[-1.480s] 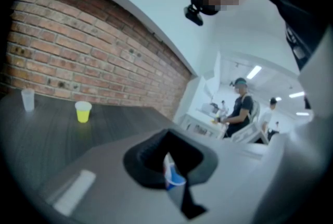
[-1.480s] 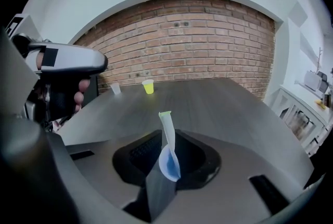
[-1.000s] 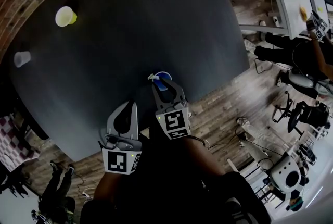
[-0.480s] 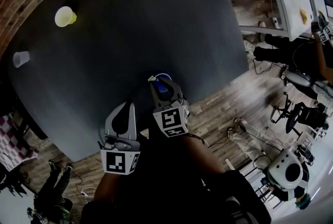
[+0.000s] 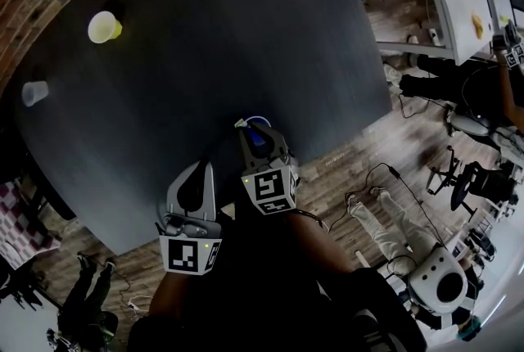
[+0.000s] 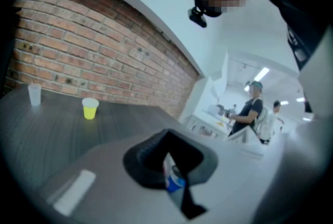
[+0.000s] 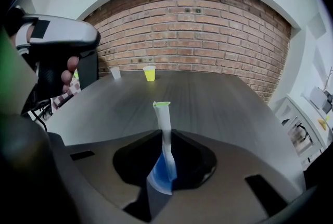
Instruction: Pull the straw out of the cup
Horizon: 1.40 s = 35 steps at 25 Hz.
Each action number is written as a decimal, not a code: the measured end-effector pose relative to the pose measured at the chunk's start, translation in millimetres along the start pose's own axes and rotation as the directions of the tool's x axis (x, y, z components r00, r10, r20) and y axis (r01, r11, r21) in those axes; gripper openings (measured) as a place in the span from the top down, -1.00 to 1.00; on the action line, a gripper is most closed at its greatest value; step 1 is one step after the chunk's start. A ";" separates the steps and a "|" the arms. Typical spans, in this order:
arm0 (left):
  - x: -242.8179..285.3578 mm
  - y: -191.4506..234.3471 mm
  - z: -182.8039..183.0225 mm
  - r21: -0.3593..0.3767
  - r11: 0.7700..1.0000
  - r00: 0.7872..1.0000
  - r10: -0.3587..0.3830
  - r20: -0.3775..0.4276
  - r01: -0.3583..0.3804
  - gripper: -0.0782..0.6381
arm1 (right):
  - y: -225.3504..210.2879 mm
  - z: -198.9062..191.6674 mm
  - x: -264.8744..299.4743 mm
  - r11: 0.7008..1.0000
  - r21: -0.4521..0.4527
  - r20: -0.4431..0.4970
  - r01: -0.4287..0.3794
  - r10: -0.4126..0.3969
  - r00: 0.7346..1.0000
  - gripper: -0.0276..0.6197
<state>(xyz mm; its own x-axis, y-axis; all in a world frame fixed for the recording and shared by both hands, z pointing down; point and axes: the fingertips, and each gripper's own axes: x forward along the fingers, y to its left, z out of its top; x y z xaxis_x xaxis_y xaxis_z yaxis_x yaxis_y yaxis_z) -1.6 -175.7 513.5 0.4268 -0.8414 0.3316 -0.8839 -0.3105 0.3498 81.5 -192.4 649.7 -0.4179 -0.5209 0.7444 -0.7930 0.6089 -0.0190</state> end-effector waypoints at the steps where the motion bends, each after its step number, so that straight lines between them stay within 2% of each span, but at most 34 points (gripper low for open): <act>1: -6.0 4.2 0.1 -0.001 1.000 1.000 -0.001 0.003 0.001 0.77 | 6.2 1.1 0.5 1.000 -0.001 0.001 0.004 -0.004 1.000 0.76; 10: -18.7 11.5 -1.2 0.001 1.000 1.000 -0.001 0.007 0.001 0.78 | 13.3 5.0 -0.7 1.000 -0.001 0.018 0.026 -0.026 1.000 0.78; 35: -28.2 -13.9 10.0 0.028 0.999 0.998 -0.038 0.044 0.037 0.78 | 1.8 17.3 -30.9 0.997 0.024 0.104 0.079 -0.081 0.991 0.78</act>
<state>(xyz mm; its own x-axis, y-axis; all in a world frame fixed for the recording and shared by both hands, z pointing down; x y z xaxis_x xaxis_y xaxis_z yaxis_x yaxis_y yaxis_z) -3.3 -152.1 490.6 0.4516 -0.8476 0.2788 -0.8723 -0.3538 0.3374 85.3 -185.5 615.1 -0.3956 -0.6280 0.6702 -0.8340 0.5513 0.0243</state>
